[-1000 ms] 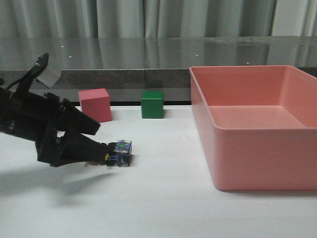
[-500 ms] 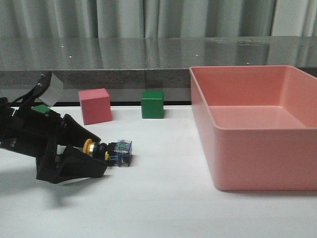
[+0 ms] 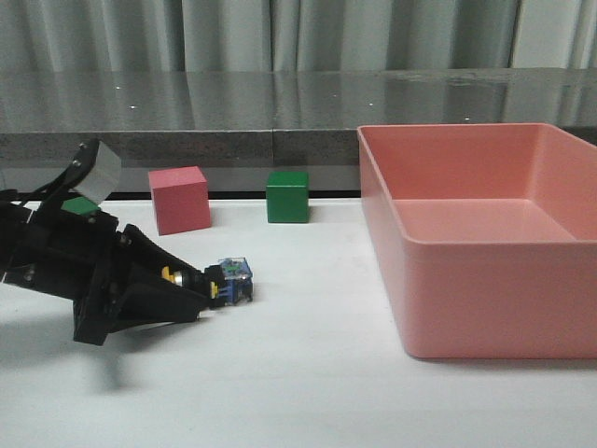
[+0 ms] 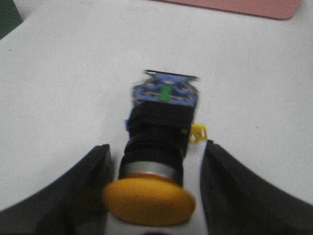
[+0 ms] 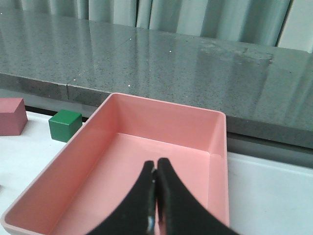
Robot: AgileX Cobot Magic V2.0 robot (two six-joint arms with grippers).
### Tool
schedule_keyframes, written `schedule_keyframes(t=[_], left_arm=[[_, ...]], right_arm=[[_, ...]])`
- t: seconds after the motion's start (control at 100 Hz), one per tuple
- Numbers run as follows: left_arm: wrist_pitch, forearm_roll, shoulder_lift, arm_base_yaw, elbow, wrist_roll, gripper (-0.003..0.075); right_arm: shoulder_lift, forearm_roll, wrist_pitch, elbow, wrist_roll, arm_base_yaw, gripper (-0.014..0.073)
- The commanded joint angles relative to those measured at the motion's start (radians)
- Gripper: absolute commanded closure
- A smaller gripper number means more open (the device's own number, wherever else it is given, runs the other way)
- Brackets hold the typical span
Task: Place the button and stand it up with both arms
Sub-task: 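Close the left gripper around the button body, then lift the button and rotate it so the yellow cap faces up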
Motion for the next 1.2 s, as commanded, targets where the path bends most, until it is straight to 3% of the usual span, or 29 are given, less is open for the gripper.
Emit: schedule_keyframes(t=[0.0, 0.21, 0.35, 0.46, 0.66, 0.86, 1.03, 1.19], left_arm=[[0.029, -0.013, -0.032, -0.005, -0.014, 0.001, 0.0496], [0.043, -0.008, -0.037, -0.004, -0.014, 0.001, 0.074], [0.036, 0.045, -0.093, -0.004, -0.014, -0.002, 0.0739], [0.003, 0.072, -0.18, -0.004, -0.014, -0.097, 0.0739], [-0.207, 0.164, -0.401, -0.01, -0.04, -0.31, 0.0739], [-0.222, 0.634, -0.529, -0.027, -0.238, -0.8, 0.0739], [-0.052, 1.074, -0.524, -0.101, -0.472, -1.244, 0.0739], [0.054, 1.433, -0.483, -0.201, -0.647, -1.514, 0.0739]], right_arm=[[-0.003, 0.007, -0.067, -0.027, 0.0, -0.006, 0.0655], [-0.003, 0.007, -0.067, -0.027, 0.0, -0.006, 0.0655], [-0.003, 0.007, -0.067, -0.027, 0.0, -0.006, 0.0655], [-0.003, 0.007, -0.067, -0.027, 0.0, -0.006, 0.0655], [-0.003, 0.007, -0.067, -0.027, 0.0, -0.006, 0.0655], [-0.003, 0.007, -0.067, -0.027, 0.0, -0.006, 0.0655], [-0.003, 0.007, -0.067, -0.027, 0.0, -0.006, 0.0655], [-0.003, 0.007, -0.067, -0.027, 0.0, -0.006, 0.0655]])
